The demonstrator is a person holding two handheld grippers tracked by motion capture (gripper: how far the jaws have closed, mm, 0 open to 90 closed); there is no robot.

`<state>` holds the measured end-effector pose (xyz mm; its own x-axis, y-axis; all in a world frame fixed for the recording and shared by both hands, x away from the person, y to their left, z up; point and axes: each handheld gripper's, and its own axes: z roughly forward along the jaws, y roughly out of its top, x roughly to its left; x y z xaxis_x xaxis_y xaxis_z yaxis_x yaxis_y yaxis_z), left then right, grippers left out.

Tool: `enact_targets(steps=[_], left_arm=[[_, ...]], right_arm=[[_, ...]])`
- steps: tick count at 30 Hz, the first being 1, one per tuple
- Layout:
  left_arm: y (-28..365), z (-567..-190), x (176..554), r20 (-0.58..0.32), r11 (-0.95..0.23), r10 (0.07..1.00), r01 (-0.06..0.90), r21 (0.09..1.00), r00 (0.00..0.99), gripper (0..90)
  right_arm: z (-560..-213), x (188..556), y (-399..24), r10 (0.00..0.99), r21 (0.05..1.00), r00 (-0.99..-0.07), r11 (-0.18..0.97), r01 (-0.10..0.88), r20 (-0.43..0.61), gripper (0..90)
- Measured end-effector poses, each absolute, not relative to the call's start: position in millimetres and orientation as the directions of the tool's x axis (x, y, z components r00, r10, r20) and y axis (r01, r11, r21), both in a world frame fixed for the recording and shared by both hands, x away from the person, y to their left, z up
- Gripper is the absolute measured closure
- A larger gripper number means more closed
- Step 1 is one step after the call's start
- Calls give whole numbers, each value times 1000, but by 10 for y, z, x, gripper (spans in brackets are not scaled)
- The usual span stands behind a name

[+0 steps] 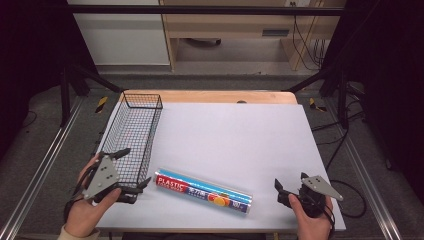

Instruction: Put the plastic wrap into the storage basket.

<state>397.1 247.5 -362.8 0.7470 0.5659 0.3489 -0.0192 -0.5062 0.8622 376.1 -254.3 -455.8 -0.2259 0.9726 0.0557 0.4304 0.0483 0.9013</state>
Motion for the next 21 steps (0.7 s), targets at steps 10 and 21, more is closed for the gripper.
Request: enact_targets(steps=[10, 21], left_arm=[[1790, -3476, 4370, 328, -631, 282, -84, 771, 902, 38], [1209, -3826, 4653, 257, -750, 6, -166, 640, 966, 44]], right_arm=[[-4574, 3761, -2552, 973, 902, -224, 56, 428, 46, 101], [-4578, 3764, -2541, 971, 903, -232, 53, 426, 53, 101]])
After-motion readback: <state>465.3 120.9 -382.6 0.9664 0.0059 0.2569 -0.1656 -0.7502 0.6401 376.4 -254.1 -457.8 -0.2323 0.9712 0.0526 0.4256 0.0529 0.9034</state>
